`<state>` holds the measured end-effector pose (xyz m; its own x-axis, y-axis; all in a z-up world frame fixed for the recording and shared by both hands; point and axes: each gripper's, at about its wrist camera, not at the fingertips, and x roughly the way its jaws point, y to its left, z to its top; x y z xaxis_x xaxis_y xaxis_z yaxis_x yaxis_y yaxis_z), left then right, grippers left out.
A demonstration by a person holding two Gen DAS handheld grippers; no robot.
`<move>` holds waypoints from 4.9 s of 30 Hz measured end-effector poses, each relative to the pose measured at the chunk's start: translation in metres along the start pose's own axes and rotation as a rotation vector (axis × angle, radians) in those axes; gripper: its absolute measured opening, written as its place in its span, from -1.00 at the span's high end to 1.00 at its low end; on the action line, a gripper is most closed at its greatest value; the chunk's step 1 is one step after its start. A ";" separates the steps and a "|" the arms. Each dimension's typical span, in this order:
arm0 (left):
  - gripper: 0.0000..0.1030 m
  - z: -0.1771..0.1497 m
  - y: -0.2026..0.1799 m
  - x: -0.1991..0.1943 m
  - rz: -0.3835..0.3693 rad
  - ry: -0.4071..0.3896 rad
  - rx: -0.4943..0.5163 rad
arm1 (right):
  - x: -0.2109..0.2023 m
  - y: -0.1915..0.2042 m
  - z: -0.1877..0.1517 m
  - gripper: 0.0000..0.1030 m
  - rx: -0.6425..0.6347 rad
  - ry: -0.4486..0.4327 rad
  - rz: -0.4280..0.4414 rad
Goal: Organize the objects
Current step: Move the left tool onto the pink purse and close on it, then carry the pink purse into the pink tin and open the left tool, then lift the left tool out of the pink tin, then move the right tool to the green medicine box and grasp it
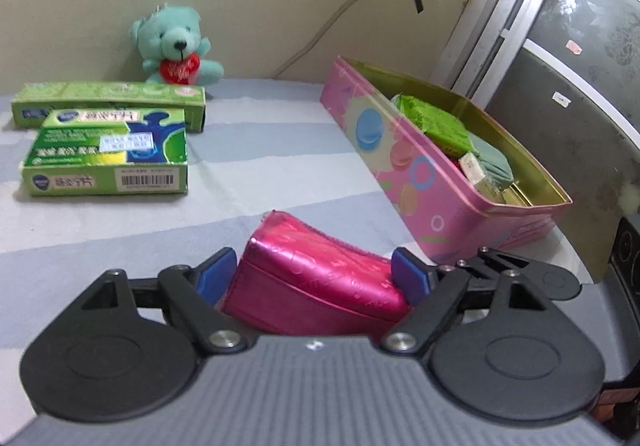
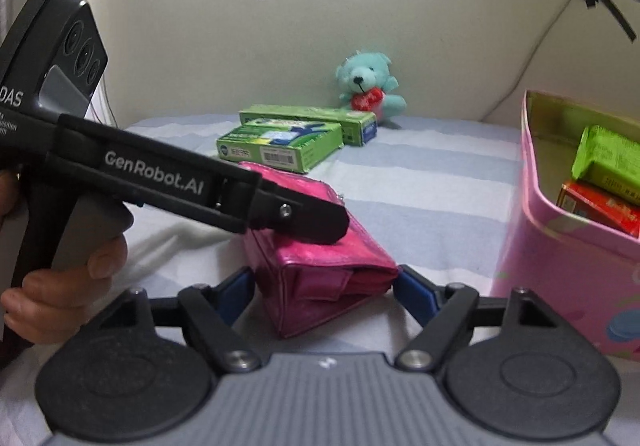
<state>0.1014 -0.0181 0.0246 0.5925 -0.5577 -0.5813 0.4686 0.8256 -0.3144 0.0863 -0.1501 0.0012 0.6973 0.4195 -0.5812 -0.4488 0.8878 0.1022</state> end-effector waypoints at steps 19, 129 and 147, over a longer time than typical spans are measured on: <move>-0.66 0.068 -0.114 0.033 -0.108 -0.084 0.150 | -0.095 -0.071 0.017 -0.53 0.006 -0.228 -0.171; -0.75 -0.017 0.102 -0.048 0.595 -0.104 -0.226 | 0.202 0.041 0.154 -0.48 -0.101 0.093 0.026; -0.77 -0.014 0.104 -0.047 0.601 -0.093 -0.225 | 0.188 -0.008 0.126 -0.62 0.091 0.188 0.265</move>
<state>0.1126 0.0952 0.0086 0.7681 0.0106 -0.6402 -0.1050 0.9884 -0.1096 0.2913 -0.0546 -0.0067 0.4442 0.6032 -0.6625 -0.5433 0.7693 0.3361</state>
